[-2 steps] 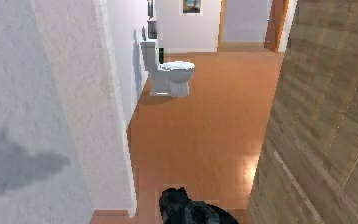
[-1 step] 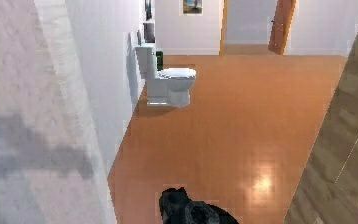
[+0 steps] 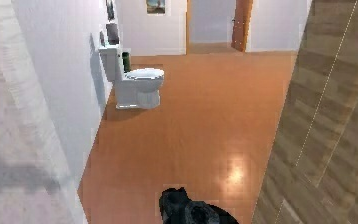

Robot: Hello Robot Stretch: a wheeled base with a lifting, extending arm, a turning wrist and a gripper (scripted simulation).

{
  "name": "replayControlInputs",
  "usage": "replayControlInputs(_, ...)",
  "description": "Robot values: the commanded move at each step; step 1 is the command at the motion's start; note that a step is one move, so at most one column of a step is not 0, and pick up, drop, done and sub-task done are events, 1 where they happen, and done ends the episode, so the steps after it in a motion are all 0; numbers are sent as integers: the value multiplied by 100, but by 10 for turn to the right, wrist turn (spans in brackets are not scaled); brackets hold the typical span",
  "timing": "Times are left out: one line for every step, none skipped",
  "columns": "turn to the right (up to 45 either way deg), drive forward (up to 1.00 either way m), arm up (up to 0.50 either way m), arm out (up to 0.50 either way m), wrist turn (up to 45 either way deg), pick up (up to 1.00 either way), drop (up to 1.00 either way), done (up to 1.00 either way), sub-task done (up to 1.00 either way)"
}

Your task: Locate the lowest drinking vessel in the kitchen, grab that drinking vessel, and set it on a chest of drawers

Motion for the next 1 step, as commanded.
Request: replayControlInputs(0,5,0,0,0,0,0,0,0)
